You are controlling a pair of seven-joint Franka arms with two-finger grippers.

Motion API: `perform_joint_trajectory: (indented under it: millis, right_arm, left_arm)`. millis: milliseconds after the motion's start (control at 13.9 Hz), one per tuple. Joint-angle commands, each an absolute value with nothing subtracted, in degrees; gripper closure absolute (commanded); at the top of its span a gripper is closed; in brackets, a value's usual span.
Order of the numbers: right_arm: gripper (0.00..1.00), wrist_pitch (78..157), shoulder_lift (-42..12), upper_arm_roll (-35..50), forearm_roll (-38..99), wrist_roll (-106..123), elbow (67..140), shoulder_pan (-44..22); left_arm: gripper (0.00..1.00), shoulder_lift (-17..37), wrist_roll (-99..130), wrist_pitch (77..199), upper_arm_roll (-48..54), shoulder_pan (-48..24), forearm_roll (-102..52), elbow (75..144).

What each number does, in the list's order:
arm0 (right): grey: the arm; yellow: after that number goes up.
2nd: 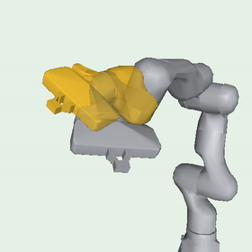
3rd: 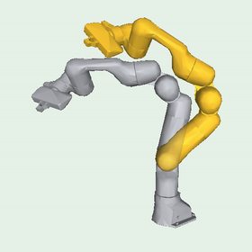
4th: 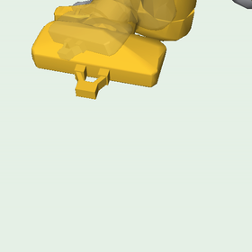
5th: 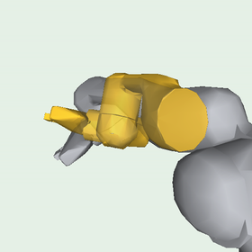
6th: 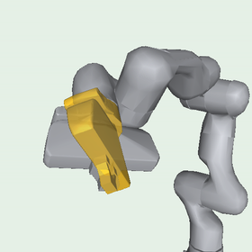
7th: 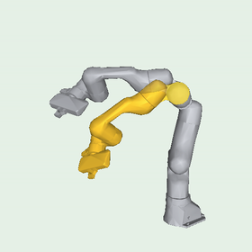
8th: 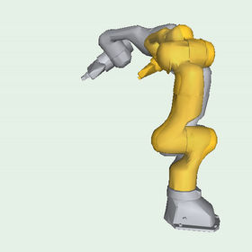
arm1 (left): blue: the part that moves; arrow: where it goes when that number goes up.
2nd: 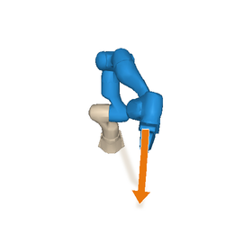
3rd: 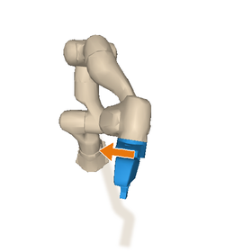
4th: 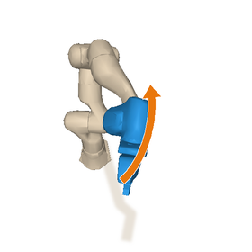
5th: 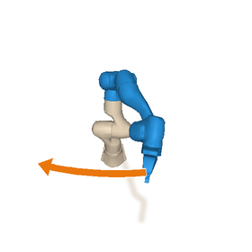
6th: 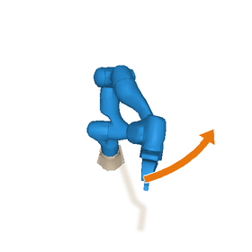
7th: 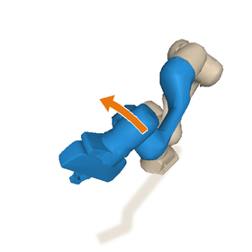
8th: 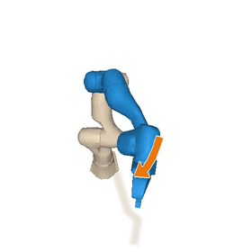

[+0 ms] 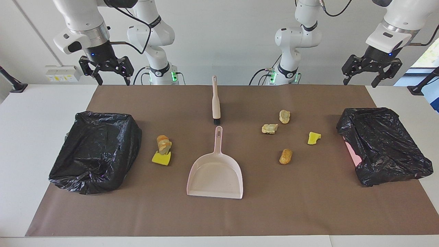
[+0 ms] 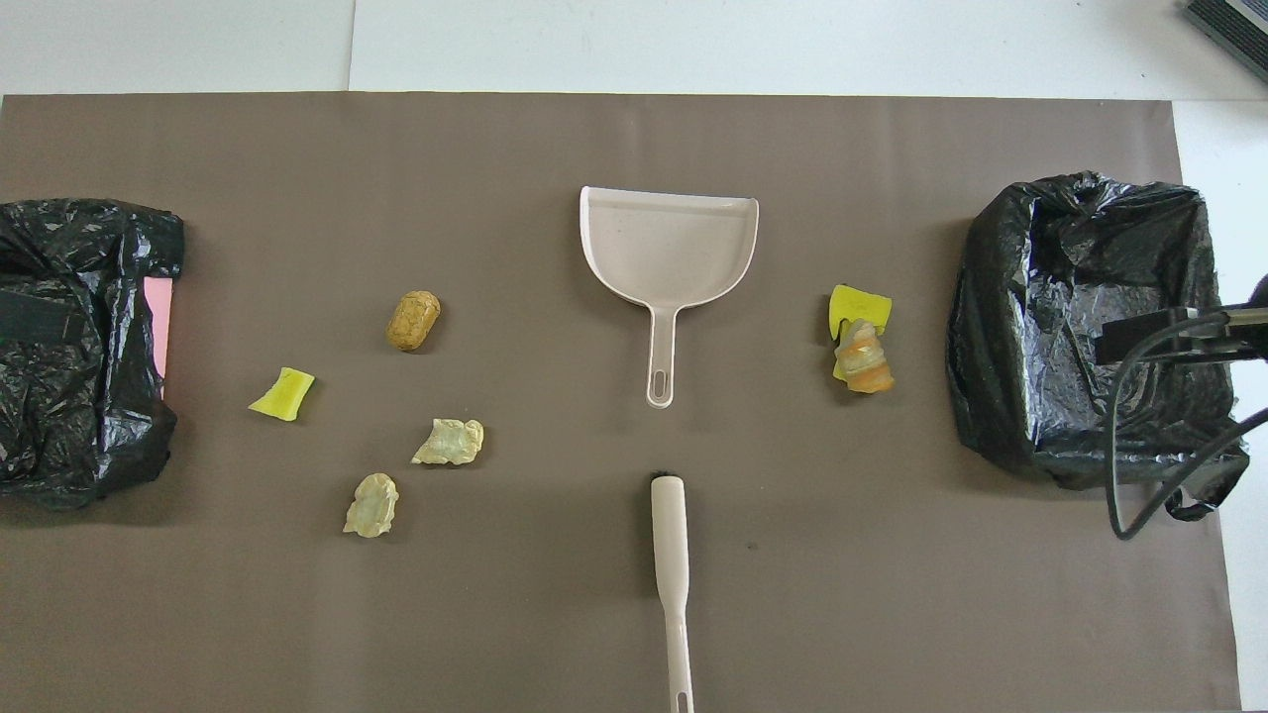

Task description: Sweep and dump trash in bin

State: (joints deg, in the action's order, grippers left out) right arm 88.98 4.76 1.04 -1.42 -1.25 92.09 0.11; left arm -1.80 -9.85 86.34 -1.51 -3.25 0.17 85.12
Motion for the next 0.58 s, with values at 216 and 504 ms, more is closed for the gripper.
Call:
perform_joint_trajectory:
  millis: [216,504]
  right_arm:
    - [0.00,89.2,6.1,1.3,-0.5,-1.7,93.5,0.5]
    - [0.00,89.2,5.8,1.2,-0.4,-1.9,93.3,0.8]
  left_arm:
    - [0.00,-3.3,-9.9,86.1,-1.6,-2.7,0.5,86.7]
    - [0.00,-3.4,-9.8,85.0,-1.6,-2.8,0.5,86.9]
